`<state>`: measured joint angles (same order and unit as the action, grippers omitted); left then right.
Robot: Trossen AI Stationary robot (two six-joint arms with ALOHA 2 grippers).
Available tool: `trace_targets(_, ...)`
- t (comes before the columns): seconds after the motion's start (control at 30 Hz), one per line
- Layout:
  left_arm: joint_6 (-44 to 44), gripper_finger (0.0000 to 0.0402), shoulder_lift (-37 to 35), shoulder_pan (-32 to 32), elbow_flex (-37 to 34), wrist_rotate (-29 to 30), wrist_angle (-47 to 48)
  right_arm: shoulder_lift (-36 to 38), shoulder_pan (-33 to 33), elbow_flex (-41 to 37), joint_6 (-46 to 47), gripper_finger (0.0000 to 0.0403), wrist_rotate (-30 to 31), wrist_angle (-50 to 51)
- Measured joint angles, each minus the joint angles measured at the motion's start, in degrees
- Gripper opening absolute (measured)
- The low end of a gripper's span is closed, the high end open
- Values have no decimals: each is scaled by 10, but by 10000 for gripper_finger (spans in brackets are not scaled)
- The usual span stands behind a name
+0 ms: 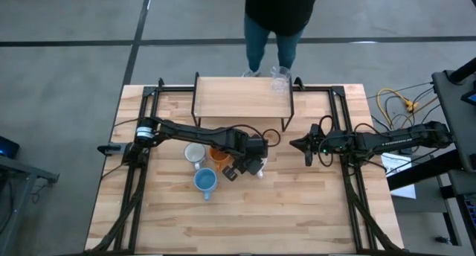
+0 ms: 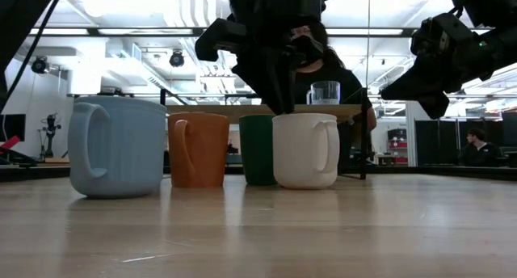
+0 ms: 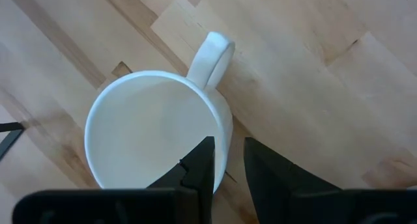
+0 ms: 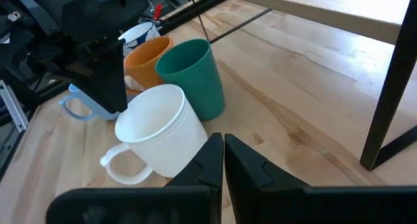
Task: Stack small to large cups/mugs on shelf
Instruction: Put the white mug on the shelf
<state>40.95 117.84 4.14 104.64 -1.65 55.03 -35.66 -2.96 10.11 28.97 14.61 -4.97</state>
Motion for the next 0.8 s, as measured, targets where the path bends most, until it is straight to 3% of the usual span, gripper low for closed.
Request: trace_targets(0.8, -16, 68, 23, 0, 10, 20, 0, 0, 0, 0, 8, 8, -13, -4)
